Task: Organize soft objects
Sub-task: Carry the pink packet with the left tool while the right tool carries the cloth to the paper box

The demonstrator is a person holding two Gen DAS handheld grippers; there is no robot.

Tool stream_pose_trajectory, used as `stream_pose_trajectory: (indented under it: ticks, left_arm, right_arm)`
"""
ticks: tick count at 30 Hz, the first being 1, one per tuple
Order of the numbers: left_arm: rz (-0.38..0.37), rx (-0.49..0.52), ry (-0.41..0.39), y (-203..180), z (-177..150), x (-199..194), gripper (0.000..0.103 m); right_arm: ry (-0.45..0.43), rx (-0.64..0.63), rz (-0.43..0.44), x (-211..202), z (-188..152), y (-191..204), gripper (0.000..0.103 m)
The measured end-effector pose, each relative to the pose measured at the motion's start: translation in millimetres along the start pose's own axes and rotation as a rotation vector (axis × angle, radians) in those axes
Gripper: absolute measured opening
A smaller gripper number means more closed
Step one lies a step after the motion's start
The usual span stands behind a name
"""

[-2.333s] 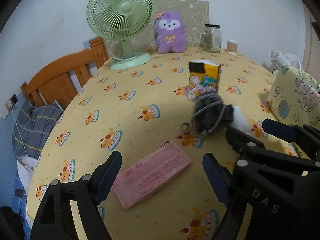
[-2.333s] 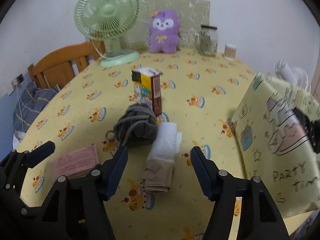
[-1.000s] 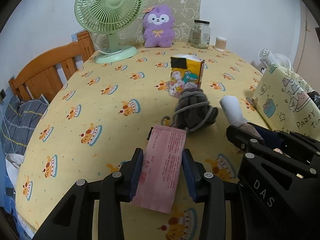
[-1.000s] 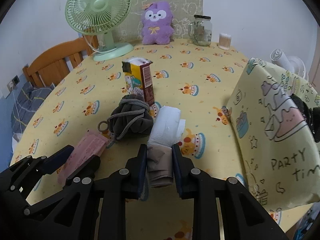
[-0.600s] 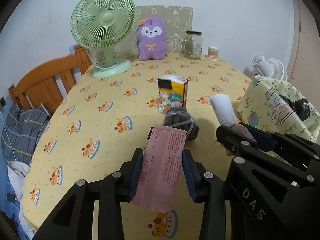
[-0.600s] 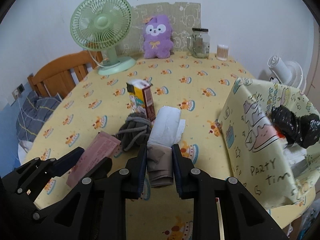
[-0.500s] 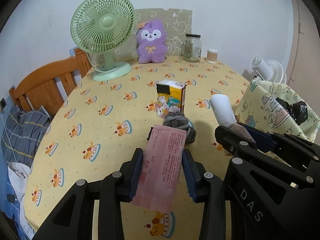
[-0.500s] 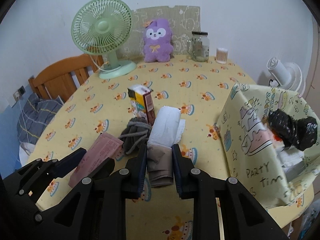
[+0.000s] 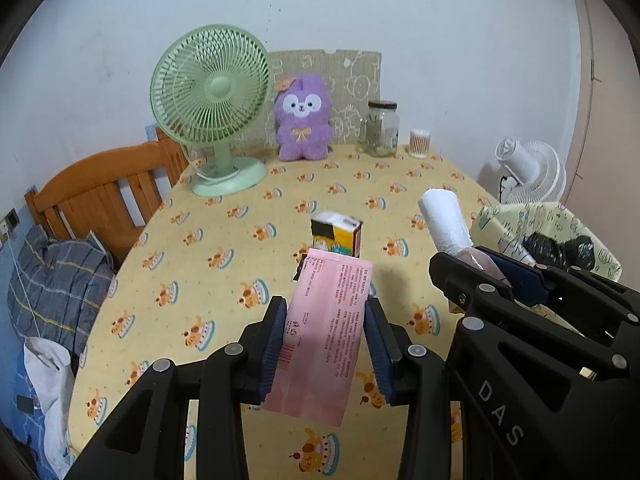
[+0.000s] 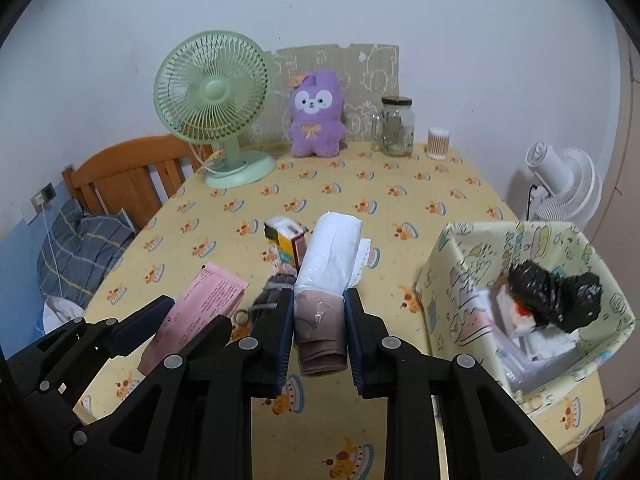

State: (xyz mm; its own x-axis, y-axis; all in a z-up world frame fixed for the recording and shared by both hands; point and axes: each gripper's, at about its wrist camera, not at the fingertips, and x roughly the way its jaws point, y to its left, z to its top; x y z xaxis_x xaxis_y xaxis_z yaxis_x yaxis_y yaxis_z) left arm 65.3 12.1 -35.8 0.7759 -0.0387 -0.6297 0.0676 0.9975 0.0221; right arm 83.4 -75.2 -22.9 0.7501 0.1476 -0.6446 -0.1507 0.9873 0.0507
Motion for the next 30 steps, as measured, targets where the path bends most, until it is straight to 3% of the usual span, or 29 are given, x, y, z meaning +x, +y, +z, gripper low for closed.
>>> stream_pose_trajectory:
  ticks: [16, 30]
  left_arm:
    - [0.02, -0.001, -0.068, 1.4, 23.8, -17.1, 0.04]
    - [0.026, -0.003, -0.081, -2.0, 29.2, -19.1, 0.04]
  right_arm:
    - [-0.06, -0.016, 0.01, -19.9, 27.2, 2.7, 0.027]
    - [-0.074, -0.017, 0.01, -20.3, 36.8, -4.5, 0.027]
